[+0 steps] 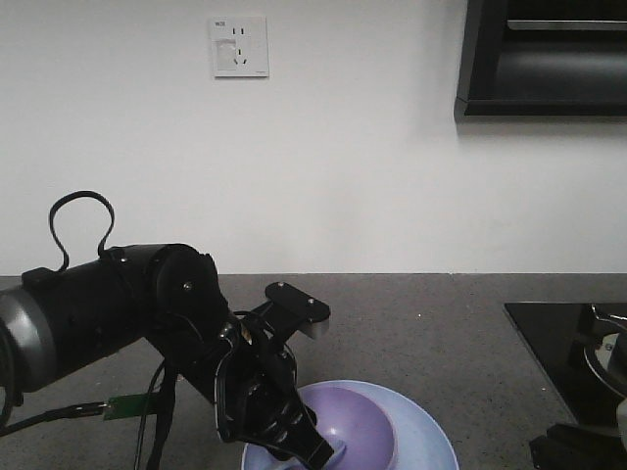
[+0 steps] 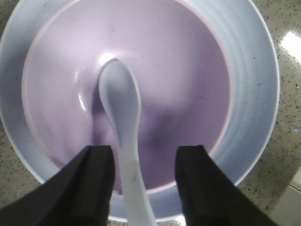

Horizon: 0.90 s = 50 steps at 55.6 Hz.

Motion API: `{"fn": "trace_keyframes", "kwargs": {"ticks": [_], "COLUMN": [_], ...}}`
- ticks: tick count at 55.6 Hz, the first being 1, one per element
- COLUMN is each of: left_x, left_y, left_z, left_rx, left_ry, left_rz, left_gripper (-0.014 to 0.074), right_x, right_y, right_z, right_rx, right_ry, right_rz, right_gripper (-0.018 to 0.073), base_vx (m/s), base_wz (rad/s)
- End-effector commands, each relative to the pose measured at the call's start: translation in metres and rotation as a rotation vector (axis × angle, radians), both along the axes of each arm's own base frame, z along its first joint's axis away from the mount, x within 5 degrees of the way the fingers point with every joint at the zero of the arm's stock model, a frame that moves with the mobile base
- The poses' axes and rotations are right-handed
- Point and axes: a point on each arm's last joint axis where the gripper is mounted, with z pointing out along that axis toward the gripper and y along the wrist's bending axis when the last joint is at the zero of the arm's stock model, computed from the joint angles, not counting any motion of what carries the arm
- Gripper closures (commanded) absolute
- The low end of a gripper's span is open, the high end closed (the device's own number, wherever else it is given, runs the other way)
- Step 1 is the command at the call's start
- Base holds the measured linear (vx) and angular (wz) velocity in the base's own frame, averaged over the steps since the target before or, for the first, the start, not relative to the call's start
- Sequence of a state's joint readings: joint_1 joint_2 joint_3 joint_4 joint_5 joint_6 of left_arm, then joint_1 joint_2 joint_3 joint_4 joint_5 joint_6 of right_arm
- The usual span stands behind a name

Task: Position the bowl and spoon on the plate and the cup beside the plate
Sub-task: 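Lower the white spoon into the bowl and open the left gripper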

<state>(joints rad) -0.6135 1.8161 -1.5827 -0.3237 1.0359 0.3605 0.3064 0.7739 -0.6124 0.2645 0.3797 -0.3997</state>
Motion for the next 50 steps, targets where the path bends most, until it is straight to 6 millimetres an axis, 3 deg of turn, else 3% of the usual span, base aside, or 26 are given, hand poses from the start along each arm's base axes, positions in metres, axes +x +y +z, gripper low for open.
{"fn": "trace_keyframes", "kwargs": {"ticks": [1, 13, 29, 39, 50], "left_x": [-0.004, -0.007, -0.015, -0.026, -0.043], "left_y": [0.001, 0.016, 0.063, 0.113, 0.185], "left_z": [0.037, 0.075, 0.133, 0.147, 0.134], "left_rx": [-0.083, 0.037, 0.197, 0.267, 0.366], "left_ry": [-0.088, -0.143, -0.392, -0.459, -0.409], "left_rz": [0.009, -0.015, 0.263, 0.407, 0.586], "left_gripper": [0.0099, 0.0099, 0.01, 0.01, 0.01], "right_x": [0.003, 0.003, 0.002, 0.002, 0.002], "right_y": [-0.002, -0.002, -0.002, -0.002, -0.002], "right_z": [0.017, 0.017, 0.016, 0.016, 0.016], "right_rx": [0.025, 0.021, 0.015, 0.004, 0.002], "right_ry": [-0.104, -0.107, -0.1, -0.096, -0.095], "right_rz": [-0.02, -0.019, -0.016, -0.014, -0.013], "right_gripper": [0.056, 0.056, 0.056, 0.056, 0.056], "base_vx": [0.0, 0.0, 0.0, 0.0, 0.0], "base_wz": [0.0, 0.0, 0.0, 0.0, 0.0]}}
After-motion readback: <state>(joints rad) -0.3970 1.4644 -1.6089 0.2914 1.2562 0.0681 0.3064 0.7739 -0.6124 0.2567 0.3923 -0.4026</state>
